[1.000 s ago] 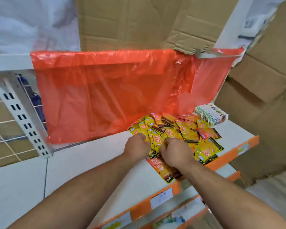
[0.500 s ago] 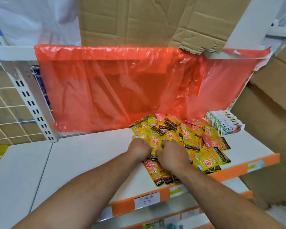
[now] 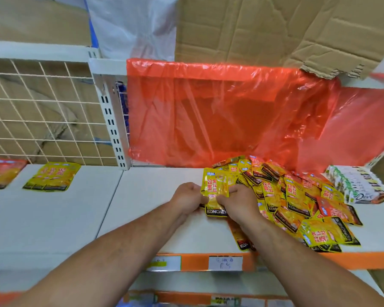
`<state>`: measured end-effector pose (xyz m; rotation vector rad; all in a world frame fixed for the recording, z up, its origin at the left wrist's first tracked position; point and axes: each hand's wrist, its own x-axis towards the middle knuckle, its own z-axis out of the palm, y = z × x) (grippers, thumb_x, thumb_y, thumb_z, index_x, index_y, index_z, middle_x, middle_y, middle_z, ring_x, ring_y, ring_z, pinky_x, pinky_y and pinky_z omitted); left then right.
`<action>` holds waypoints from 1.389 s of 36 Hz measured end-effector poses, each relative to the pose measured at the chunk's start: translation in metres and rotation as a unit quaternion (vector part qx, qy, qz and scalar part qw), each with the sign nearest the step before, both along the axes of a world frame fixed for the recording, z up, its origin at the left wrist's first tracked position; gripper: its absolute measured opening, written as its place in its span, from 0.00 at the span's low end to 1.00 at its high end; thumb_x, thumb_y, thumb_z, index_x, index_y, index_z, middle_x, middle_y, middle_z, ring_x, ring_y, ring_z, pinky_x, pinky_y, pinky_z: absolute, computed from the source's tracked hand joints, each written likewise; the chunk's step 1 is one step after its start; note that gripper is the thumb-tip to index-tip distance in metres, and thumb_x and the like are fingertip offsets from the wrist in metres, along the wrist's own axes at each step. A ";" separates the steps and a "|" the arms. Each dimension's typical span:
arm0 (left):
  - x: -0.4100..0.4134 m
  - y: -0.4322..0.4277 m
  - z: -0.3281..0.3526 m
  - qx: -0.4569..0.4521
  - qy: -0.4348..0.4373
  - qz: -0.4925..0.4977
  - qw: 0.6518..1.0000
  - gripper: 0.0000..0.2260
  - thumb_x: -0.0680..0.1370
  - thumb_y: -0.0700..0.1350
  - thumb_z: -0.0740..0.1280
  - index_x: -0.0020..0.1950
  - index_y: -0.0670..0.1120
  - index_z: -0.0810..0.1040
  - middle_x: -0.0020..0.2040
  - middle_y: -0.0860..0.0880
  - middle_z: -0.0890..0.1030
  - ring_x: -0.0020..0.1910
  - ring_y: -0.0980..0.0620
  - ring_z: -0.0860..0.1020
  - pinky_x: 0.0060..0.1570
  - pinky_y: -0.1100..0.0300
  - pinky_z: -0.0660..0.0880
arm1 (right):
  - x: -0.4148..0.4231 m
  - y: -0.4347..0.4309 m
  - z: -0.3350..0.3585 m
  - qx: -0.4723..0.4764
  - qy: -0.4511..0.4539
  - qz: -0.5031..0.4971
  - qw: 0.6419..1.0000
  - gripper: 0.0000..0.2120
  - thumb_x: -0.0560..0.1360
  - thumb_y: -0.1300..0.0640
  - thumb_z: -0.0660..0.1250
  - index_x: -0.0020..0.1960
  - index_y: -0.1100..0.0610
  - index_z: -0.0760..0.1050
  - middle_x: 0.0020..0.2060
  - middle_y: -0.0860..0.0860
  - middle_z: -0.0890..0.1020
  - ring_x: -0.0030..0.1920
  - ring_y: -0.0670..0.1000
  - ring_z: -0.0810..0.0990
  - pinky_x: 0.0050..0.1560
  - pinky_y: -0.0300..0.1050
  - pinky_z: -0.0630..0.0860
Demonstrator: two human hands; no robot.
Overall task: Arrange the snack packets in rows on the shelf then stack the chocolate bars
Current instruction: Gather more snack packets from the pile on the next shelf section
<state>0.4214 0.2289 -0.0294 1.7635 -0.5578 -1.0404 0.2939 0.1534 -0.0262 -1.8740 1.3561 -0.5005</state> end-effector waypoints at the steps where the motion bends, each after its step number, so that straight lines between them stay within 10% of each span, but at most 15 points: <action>1: 0.004 0.007 0.002 -0.005 0.012 0.006 1.000 0.11 0.70 0.30 0.71 0.40 0.45 0.76 0.37 0.44 0.81 0.34 0.46 0.78 0.39 0.52 0.77 | 0.006 0.003 0.000 0.010 -0.018 0.001 1.000 0.11 0.70 0.55 0.77 0.41 0.56 0.74 0.38 0.51 0.79 0.42 0.54 0.78 0.44 0.47 0.74; 5: 0.025 0.031 0.003 -0.020 0.026 0.035 0.999 0.09 0.71 0.31 0.71 0.44 0.44 0.78 0.39 0.42 0.83 0.39 0.43 0.79 0.49 0.38 0.78 | 0.028 0.017 0.004 0.030 -0.055 0.019 0.998 0.13 0.69 0.58 0.78 0.40 0.53 0.73 0.35 0.49 0.77 0.38 0.53 0.75 0.37 0.44 0.69; 17: 0.105 0.146 0.001 -0.043 0.013 0.171 0.984 0.08 0.75 0.36 0.71 0.39 0.45 0.75 0.35 0.43 0.77 0.26 0.50 0.71 0.24 0.64 0.65 | 0.119 0.101 0.010 0.075 -0.076 0.120 0.987 0.13 0.69 0.61 0.76 0.37 0.54 0.72 0.31 0.49 0.78 0.32 0.49 0.76 0.34 0.43 0.69; 36: 0.247 0.411 -0.001 -0.040 -0.028 0.334 0.941 0.09 0.71 0.34 0.73 0.35 0.45 0.76 0.35 0.42 0.78 0.34 0.46 0.76 0.36 0.54 0.71 | 0.287 0.318 0.014 0.160 -0.122 0.239 0.950 0.13 0.72 0.64 0.73 0.40 0.55 0.68 0.27 0.53 0.72 0.23 0.50 0.64 0.24 0.38 0.59; 50: 0.331 0.464 -0.006 -0.036 -0.022 0.384 0.922 0.04 0.73 0.33 0.70 0.42 0.41 0.78 0.33 0.43 0.76 0.25 0.52 0.70 0.27 0.62 0.67 | 0.388 0.361 0.006 0.184 -0.109 0.294 0.931 0.19 0.74 0.65 0.72 0.34 0.54 0.64 0.27 0.57 0.77 0.25 0.51 0.66 0.26 0.40 0.59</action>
